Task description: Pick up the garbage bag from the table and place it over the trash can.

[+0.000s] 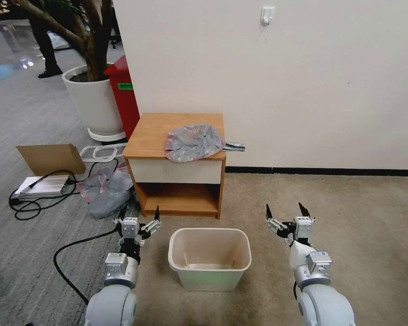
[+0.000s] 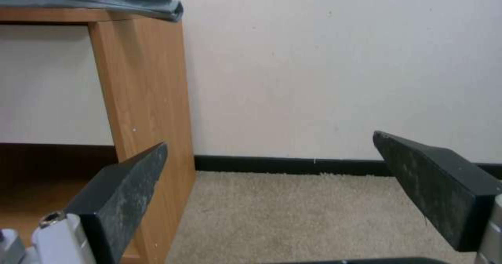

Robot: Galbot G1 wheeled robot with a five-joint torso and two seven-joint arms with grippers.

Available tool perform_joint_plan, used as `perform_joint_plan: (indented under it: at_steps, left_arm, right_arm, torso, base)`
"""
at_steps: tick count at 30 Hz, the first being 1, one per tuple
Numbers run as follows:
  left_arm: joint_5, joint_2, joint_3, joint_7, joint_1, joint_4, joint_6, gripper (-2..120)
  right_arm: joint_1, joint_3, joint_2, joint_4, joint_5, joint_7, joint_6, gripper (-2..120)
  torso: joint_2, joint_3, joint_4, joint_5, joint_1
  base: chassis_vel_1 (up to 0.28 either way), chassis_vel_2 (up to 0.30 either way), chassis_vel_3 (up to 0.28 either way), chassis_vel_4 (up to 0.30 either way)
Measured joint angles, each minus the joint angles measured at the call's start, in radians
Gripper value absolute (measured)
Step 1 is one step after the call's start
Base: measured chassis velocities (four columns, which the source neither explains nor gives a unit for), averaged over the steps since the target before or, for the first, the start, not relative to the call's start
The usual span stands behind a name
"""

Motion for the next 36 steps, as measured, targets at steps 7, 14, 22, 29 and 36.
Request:
perform_joint_plan:
  at_steps: [7, 14, 22, 29, 36]
  left_arm:
    - [0.0, 0.0, 0.0, 0.0, 0.0, 0.0, 0.0, 100]
    - [-0.021, 0.025, -0.003, 0.001, 0.0, -0.004, 0.011, 97]
    - [-0.258, 0.275, -0.055, 0.017, 0.021, -0.066, 0.139, 100]
    - [-0.268, 0.276, -0.051, 0.027, 0.049, -0.064, 0.147, 100]
    - [-0.266, 0.274, -0.032, 0.033, 0.041, -0.053, 0.127, 100]
  right_arm:
    - [0.0, 0.0, 0.0, 0.0, 0.0, 0.0, 0.0, 100]
    - [0.0, -0.002, -0.003, 0.03, 0.044, 0.002, -0.039, 100]
    - [0.019, -0.032, -0.014, 0.098, 0.203, 0.007, -0.145, 100]
    - [0.035, -0.043, -0.016, 0.074, 0.211, 0.01, -0.146, 100]
    - [0.122, -0.072, -0.051, -0.002, 0.367, 0.036, -0.144, 100]
  torso:
    - [0.0, 0.0, 0.0, 0.0, 0.0]
    - [0.0, 0.0, -0.0001, -0.0001, 0.0]
    - [0.0, 0.0, -0.0002, 0.0005, 0.0]
    - [0.0, 0.0, 0.0001, -0.0005, 0.0]
    - [0.0, 0.0, -0.0001, 0.0, 0.0]
  base:
    - [0.0, 0.0, 0.0, 0.0]
    - [0.0, 0.0, 0.0, 0.0]
    - [0.0, 0.0, 0.0, 0.0]
    - [0.0, 0.0, 0.0, 0.0]
    - [0.0, 0.0, 0.0, 0.0]
